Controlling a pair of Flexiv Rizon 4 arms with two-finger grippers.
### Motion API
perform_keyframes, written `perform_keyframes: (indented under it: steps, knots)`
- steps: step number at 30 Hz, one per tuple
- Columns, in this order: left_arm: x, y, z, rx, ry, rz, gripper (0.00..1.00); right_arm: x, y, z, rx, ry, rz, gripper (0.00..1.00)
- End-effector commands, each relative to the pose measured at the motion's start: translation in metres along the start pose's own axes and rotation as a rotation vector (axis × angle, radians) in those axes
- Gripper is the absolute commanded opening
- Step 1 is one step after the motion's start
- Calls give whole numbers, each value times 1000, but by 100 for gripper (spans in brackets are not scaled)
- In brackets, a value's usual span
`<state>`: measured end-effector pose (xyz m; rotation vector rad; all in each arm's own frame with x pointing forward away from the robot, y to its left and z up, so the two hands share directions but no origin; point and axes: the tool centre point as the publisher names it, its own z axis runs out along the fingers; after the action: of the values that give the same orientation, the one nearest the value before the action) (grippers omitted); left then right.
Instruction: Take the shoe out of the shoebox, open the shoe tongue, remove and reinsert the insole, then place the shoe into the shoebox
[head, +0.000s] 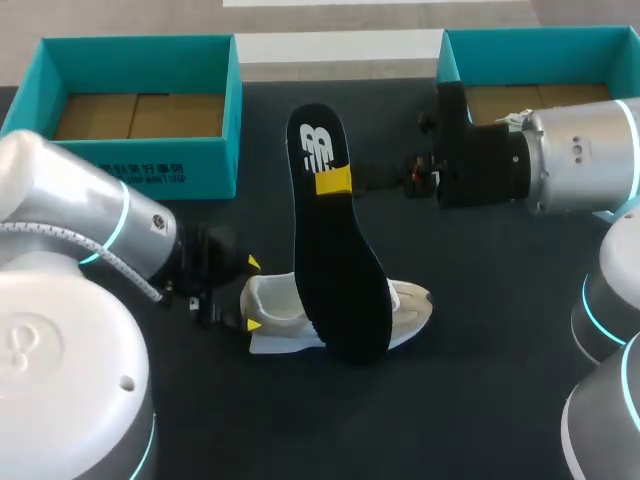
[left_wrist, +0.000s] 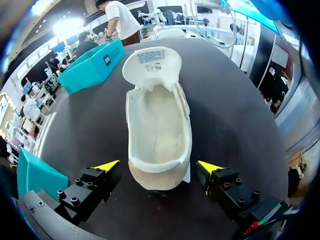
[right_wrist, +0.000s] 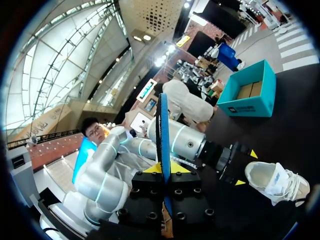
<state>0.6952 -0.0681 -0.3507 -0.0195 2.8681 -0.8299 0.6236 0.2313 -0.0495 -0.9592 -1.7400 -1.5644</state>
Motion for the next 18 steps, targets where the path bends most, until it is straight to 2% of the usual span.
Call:
perform_keyframes:
  steps: [1,10,16,18]
  knots:
    - [-1,-4,0,-101,2,-1,100,0,0,5,-2,-5,1,0]
    - [-1,-4,0,-101,2,-1,100,0,0,5,-2,-5,1,0]
    - [3,-10,-25,-199,116,33,100,0,0,5,-2,-5,1,0]
    - [2,-12,-29,-222,110,30,100,0,0,5,-2,-5,1,0]
